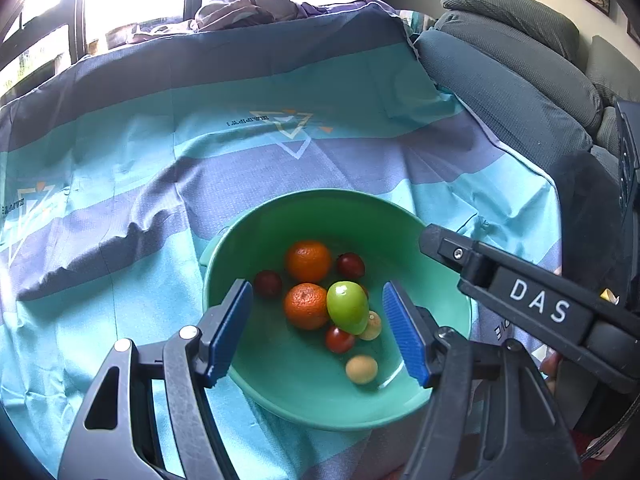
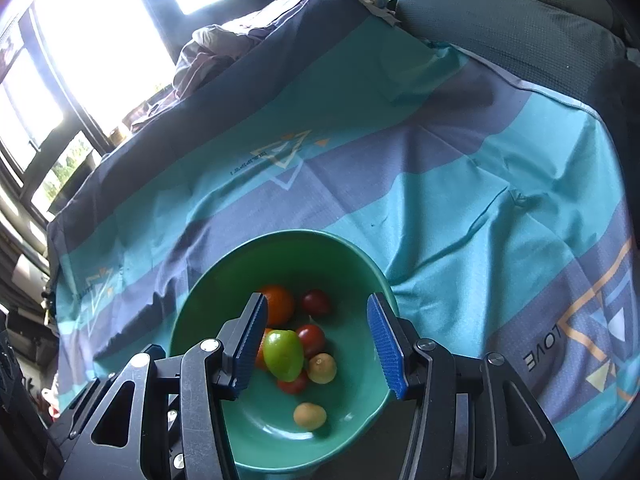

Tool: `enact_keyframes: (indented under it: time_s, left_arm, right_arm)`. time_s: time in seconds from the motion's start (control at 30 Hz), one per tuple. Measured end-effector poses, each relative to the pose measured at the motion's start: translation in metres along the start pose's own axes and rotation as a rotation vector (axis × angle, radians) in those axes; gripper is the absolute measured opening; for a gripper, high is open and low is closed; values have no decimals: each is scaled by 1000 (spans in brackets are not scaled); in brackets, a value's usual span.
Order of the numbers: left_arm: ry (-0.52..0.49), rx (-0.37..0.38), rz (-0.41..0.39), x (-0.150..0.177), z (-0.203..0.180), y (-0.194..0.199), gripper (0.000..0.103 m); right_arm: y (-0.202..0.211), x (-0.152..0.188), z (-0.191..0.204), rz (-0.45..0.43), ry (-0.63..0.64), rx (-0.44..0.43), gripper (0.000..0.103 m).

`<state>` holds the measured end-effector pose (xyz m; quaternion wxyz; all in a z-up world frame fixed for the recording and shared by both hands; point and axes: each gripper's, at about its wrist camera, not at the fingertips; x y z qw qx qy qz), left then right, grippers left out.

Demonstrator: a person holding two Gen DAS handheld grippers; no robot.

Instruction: Organize fruits

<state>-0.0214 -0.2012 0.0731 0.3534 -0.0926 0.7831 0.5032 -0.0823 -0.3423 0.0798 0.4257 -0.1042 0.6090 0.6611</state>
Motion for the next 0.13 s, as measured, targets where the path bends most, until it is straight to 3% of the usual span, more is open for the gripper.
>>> enact_keyframes:
  time_s: [0.13]
  left_arm:
    - [5, -6, -11, 0, 2, 5, 68]
  right_arm:
    - [3, 0, 4, -9, 8, 7, 53]
Point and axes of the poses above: each gripper's, at about its wrist camera, not at the fingertips, and y roughly against the way its jaws point, z to its left, x to its underside, and after that the axes turned 8 degrees about y, right-handed
